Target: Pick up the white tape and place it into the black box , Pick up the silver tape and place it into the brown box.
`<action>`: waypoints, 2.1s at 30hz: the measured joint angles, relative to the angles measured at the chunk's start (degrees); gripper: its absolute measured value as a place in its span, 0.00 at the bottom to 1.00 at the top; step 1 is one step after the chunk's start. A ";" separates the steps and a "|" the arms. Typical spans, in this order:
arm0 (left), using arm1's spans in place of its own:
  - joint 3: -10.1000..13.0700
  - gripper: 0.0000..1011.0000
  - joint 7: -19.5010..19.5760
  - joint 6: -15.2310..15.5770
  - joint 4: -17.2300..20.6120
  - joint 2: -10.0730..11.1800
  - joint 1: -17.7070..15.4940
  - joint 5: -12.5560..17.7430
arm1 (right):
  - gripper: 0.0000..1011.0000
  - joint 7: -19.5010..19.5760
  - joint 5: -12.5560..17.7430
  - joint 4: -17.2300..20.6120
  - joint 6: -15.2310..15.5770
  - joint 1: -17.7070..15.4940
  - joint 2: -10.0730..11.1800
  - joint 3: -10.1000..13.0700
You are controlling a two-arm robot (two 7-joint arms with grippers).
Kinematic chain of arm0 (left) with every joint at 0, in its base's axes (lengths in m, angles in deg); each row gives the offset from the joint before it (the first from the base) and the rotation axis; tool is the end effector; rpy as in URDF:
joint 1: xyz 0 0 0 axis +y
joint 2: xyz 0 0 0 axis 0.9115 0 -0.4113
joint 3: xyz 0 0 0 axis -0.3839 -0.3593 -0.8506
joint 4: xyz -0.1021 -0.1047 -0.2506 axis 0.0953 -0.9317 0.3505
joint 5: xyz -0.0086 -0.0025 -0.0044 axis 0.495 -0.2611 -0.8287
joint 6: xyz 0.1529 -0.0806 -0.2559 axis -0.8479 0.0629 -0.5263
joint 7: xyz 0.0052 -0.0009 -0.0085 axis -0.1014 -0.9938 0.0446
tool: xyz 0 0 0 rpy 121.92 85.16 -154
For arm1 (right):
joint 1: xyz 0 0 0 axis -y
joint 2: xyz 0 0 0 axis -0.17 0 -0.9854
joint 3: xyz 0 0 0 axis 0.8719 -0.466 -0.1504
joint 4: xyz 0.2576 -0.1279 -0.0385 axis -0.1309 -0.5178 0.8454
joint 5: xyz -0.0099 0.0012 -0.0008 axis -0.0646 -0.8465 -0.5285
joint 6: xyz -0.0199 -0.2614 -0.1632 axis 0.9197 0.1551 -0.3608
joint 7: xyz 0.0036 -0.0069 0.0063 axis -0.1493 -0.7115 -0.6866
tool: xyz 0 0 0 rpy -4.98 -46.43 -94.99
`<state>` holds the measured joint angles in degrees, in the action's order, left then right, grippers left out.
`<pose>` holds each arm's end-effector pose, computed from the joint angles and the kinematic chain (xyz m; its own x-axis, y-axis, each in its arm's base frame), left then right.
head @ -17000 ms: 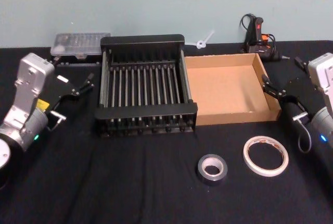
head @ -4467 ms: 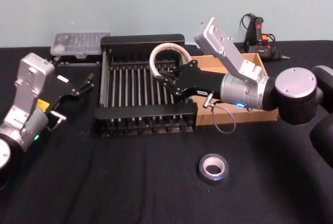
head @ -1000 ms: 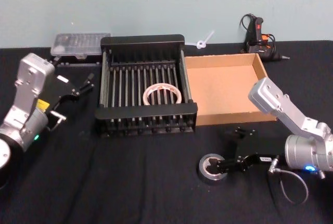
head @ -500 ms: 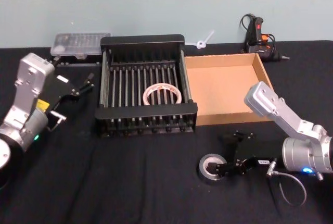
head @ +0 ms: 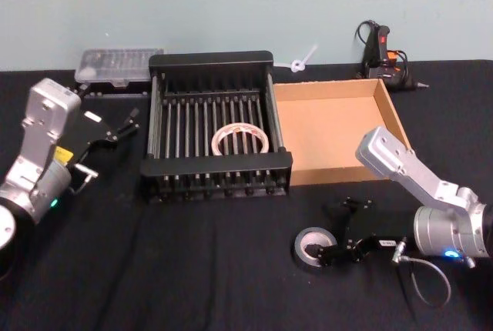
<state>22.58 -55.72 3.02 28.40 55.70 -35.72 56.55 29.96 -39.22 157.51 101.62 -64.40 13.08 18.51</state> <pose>0.3582 0.0826 -0.3022 0.2922 0.8803 0.3736 -0.9553 0.2873 0.0703 0.3502 -0.0451 -0.2611 0.8649 -0.5014 0.0247 0.4088 0.6750 -0.6142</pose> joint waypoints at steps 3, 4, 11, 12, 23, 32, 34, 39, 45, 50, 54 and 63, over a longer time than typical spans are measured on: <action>0.00 0.99 0.00 0.00 0.00 0.00 0.00 0.00 | 0.99 -0.11 -0.10 -0.22 0.05 0.01 -0.15 -0.03; 0.00 0.99 0.00 0.00 0.00 0.00 0.00 0.00 | 0.99 -0.20 -0.14 -0.31 0.07 0.04 -0.20 -0.06; 0.00 0.99 0.00 0.00 0.00 0.00 0.00 0.00 | 0.99 -0.65 -0.31 -0.97 0.33 0.24 -0.45 -0.14; 0.00 0.99 0.00 0.00 0.00 0.00 0.00 0.00 | 0.99 -0.65 -0.31 -0.97 0.33 0.23 -0.45 -0.14; 0.00 0.99 0.00 0.00 0.00 0.00 0.00 0.00 | 0.86 -0.63 -0.29 -0.90 0.32 0.21 -0.40 -0.12; 0.00 0.99 0.00 0.00 0.00 0.00 0.00 0.00 | 0.60 -0.58 -0.32 -0.89 0.32 0.21 -0.40 -0.12; 0.00 0.99 0.00 0.00 0.00 0.00 0.00 0.00 | 0.54 -0.57 -0.33 -0.89 0.32 0.21 -0.40 -0.12; 0.00 0.99 0.00 0.00 0.00 0.00 0.00 0.00 | 0.38 -0.57 -0.34 -0.89 0.32 0.21 -0.40 -0.12; 0.00 0.99 0.00 0.00 0.00 0.00 0.00 0.00 | 0.19 -0.57 -0.33 -0.89 0.31 0.21 -0.40 -0.12; 0.00 0.99 0.00 0.00 0.00 0.00 0.00 0.00 | 0.18 -0.57 -0.32 -0.89 0.31 0.21 -0.40 -0.12; 0.00 0.99 0.00 0.00 0.00 0.00 0.00 0.00 | 0.18 -0.58 -0.32 -0.89 0.31 0.21 -0.40 -0.12; 0.00 0.99 0.00 0.00 0.00 0.00 0.00 0.00 | 0.18 -0.77 -0.32 -0.83 -0.20 0.12 -0.33 -0.10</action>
<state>22.58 -55.72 3.02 28.40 55.70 -35.72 56.55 29.19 -39.55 156.68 101.42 -64.28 12.74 18.41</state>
